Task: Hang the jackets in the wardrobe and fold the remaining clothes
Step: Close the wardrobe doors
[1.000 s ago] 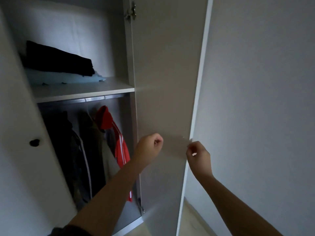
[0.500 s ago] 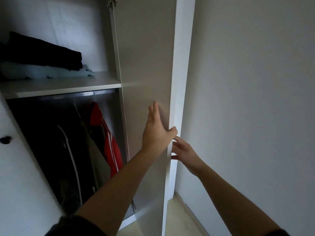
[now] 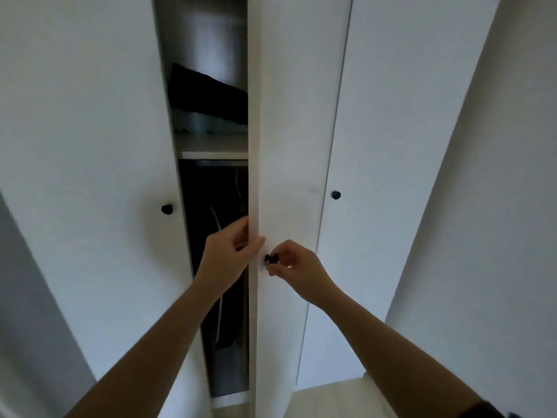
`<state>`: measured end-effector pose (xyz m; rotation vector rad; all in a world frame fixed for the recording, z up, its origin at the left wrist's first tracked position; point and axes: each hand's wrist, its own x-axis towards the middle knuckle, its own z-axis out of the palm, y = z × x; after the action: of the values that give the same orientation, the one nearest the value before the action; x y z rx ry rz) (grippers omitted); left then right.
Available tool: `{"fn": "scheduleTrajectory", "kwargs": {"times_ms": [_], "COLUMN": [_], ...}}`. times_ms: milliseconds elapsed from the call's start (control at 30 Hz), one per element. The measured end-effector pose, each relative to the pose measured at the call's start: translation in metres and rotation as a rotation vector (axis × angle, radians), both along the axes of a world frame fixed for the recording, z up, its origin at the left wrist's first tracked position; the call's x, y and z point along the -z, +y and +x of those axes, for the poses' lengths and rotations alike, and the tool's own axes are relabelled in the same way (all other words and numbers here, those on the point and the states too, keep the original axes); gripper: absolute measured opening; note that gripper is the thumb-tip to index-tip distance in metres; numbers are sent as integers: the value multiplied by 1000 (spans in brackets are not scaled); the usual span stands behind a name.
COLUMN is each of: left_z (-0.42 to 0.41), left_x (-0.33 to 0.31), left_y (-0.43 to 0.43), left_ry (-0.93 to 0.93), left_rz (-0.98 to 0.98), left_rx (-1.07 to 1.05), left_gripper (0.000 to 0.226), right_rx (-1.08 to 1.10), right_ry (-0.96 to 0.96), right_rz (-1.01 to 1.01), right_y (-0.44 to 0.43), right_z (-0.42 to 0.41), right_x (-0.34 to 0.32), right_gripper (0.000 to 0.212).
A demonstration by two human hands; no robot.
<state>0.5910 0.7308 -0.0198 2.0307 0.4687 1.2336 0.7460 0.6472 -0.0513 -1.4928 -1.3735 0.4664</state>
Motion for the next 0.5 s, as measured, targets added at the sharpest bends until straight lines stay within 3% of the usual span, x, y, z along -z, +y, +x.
{"fn": "scheduleTrajectory", "kwargs": {"times_ms": [133, 233, 367, 500], "left_z": [-55, -86, -95, -84], "left_x": [13, 26, 33, 28], "left_y": [84, 153, 216, 251], "left_ry": [-32, 39, 209, 283], "left_rz": [97, 49, -21, 0], "left_rx": [-308, -483, -434, -336], "left_gripper": [20, 29, 39, 30], "right_rx": [1, 30, 72, 129], "right_ry": [-142, -234, -299, -342], "right_rz": [21, 6, -24, -60], "right_y": [71, 121, 176, 212], "right_z": [-37, -52, -61, -62], "right_x": [-5, -6, -8, -8], "right_gripper": [10, 7, 8, 8]}}
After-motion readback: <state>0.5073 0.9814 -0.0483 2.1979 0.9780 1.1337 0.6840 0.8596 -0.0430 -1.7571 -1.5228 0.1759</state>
